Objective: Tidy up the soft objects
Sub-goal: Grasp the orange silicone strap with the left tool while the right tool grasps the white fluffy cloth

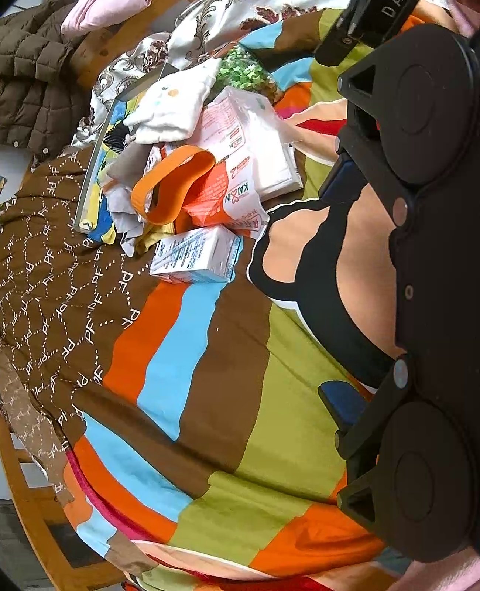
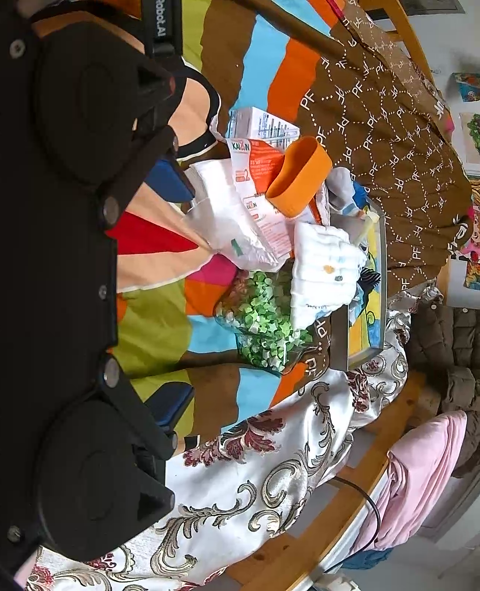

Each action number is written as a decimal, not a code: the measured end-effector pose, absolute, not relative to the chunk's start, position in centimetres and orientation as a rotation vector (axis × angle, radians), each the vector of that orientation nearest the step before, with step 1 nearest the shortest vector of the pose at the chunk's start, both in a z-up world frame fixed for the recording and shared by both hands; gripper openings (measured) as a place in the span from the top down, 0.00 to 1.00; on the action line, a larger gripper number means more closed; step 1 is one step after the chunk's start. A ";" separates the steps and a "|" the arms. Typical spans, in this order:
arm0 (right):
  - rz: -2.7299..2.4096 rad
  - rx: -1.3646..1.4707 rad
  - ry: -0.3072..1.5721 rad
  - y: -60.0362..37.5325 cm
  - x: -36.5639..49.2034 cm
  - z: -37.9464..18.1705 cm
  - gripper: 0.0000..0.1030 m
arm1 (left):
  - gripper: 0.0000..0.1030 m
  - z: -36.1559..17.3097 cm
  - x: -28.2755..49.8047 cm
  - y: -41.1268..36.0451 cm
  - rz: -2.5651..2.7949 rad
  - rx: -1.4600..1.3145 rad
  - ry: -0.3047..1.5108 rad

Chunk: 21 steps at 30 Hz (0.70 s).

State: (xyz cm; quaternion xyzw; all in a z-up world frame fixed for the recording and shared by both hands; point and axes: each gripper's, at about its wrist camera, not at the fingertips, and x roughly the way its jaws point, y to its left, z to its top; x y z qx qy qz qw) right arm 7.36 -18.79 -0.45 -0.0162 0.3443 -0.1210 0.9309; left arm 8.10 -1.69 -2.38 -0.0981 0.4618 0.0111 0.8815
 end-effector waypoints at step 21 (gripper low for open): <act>-0.183 0.140 0.726 -22.9 14.0 -1.0 0.00 | 0.01 -2.6 13.2 -2.0 0.098 -0.308 0.837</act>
